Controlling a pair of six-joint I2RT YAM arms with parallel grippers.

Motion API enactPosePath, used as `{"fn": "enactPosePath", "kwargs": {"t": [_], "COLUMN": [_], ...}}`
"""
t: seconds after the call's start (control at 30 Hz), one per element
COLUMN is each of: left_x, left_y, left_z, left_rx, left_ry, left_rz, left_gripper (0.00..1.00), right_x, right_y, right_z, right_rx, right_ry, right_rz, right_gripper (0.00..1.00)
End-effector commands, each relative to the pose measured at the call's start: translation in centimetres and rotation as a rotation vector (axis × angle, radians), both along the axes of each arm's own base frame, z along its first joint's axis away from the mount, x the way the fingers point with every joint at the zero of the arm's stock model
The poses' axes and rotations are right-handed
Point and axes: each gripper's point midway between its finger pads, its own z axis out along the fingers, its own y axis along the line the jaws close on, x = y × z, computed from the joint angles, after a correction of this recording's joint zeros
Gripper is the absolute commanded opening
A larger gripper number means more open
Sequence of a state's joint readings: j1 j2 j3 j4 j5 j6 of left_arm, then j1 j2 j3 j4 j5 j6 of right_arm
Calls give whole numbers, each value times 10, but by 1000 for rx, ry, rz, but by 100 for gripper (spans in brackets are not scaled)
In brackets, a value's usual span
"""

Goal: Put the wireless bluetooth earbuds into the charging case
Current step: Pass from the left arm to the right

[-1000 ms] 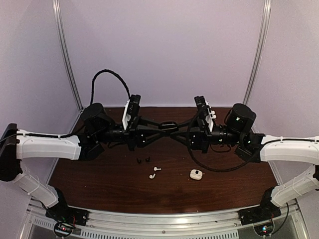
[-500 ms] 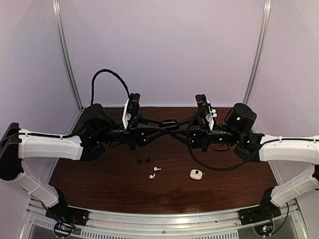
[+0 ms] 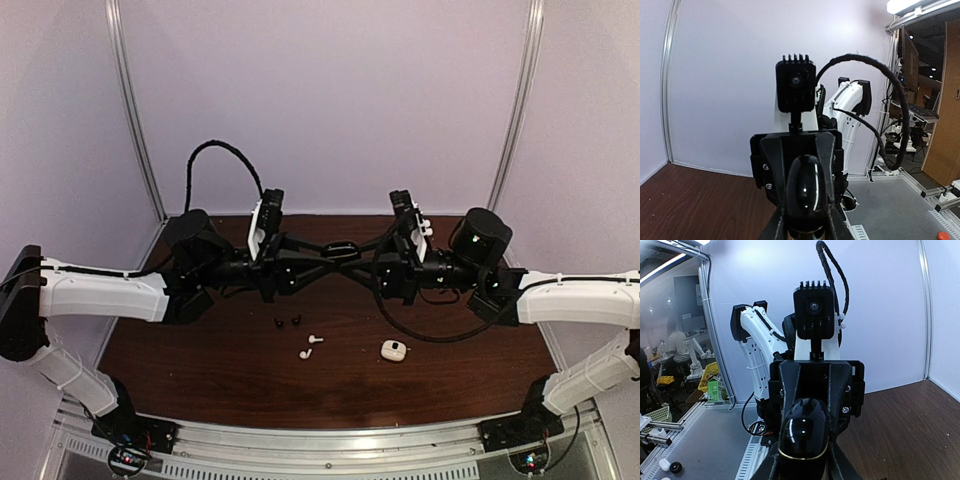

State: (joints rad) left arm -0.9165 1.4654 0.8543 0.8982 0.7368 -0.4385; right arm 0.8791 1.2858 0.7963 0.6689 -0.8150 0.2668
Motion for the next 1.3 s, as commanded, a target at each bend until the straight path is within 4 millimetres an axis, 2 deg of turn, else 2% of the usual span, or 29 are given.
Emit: {"fn": "enactPosePath", "kwargs": {"t": [0.0,0.23,0.27,0.4,0.43,0.5,0.7,0.9,1.0,1.1,1.27], "left_x": [1,3,4,5,7,11,15,15,14,14,10], "left_y": [0,0,0,3,5,9,16,12,10,7,4], "left_z": [11,9,9,8,8,8,4,2,2,-1,-7], "left_rx": [-46,-41,-39,-13,0,22,103,194,204,214,227], "left_ry": [-20,-15,-15,-18,-17,-18,-34,-74,-78,-75,-65], "left_rz": [18,30,33,57,73,106,149,139,125,108,70], "left_gripper": [0,0,3,41,48,53,55,51,50,44,42], "right_x": [-8,-7,-8,-6,-6,-4,3,11,12,13,13], "right_y": [2,1,1,-1,-2,-4,-8,-9,-8,-7,-6], "right_z": [10,10,10,8,7,4,-7,-16,-17,-18,-19], "right_rx": [28,25,25,11,7,-6,-61,-117,-118,-121,-128], "right_ry": [-16,-18,-20,-29,-32,-36,-64,-85,-86,-82,-80], "right_rz": [42,37,36,22,20,7,-58,-109,-113,-111,-108], "right_gripper": [29,20,19,17,17,16,15,14,13,13,13]}}
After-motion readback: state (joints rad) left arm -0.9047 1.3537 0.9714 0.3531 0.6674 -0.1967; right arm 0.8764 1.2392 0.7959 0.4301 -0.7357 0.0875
